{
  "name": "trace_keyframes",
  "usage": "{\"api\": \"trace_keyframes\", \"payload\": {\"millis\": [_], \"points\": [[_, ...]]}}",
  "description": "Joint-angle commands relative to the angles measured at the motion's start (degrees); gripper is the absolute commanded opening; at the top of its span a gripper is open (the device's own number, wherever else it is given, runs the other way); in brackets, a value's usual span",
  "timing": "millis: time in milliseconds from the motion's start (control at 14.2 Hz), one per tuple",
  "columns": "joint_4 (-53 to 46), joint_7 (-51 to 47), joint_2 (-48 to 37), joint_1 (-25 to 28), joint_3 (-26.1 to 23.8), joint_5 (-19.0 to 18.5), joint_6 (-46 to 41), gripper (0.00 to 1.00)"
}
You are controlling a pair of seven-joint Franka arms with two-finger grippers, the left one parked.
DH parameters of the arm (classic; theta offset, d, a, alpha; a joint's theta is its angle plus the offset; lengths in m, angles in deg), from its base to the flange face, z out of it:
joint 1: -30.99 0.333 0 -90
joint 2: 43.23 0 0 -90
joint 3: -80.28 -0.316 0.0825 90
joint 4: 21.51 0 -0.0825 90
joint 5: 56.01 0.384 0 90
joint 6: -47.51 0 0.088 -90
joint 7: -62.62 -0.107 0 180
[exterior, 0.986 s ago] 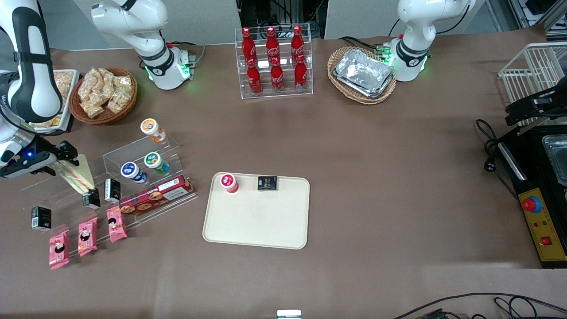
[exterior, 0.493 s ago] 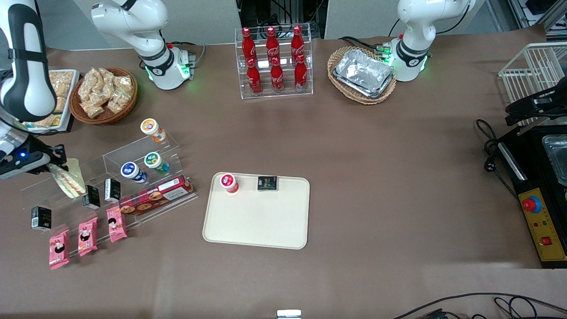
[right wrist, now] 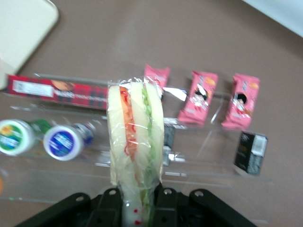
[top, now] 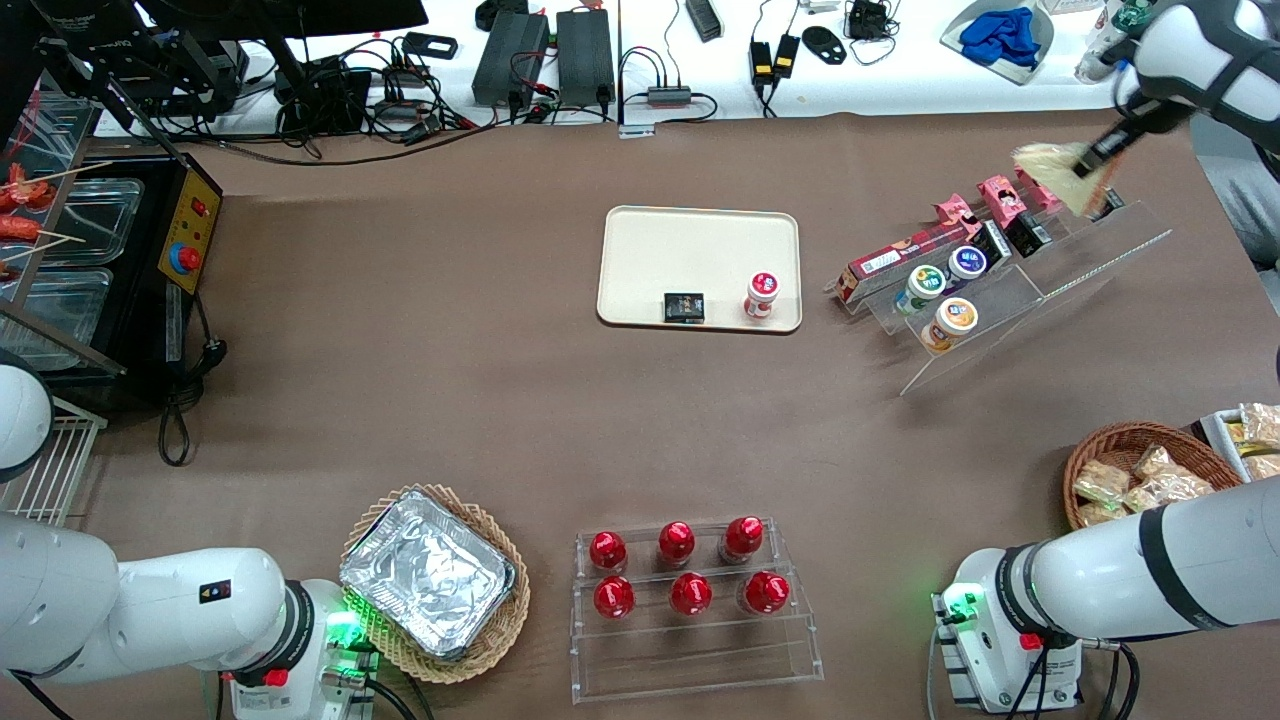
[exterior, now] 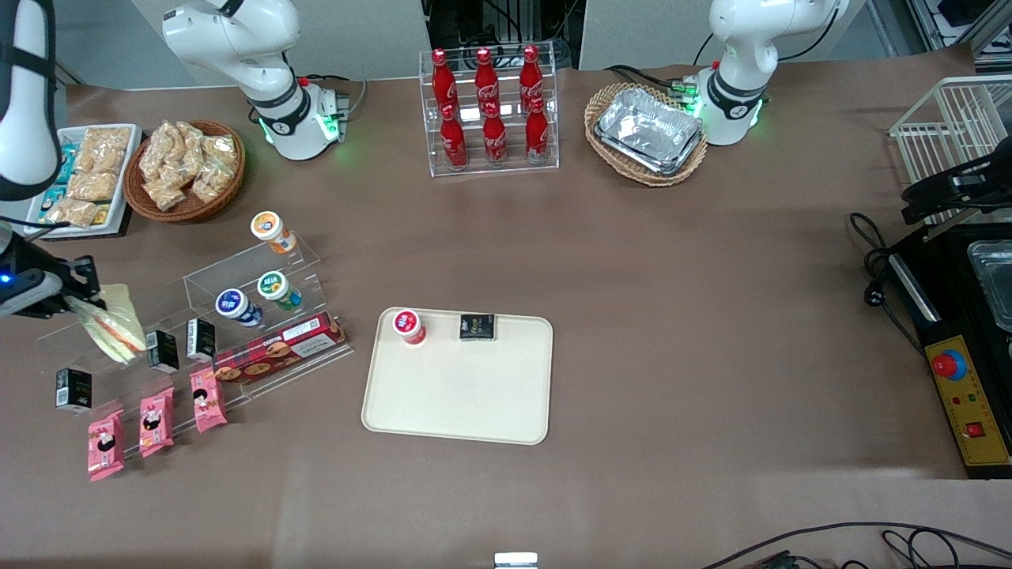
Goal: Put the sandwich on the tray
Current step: 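Lift the sandwich out of the rack and carry it over the tray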
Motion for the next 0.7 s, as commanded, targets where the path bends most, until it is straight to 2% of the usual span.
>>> {"api": "trace_keyframes", "payload": {"millis": [0, 282, 634], "points": [[-3.9, -7.5, 0.9, 8.0, -0.1, 0.7, -3.5, 0.11], [-8.1, -17.2, 4.5, 19.6, -0.1, 0.7, -4.1, 0.12], [-15.7, -22.6, 15.3, 31.7, -0.1, 0.8, -3.2, 0.11]]}}
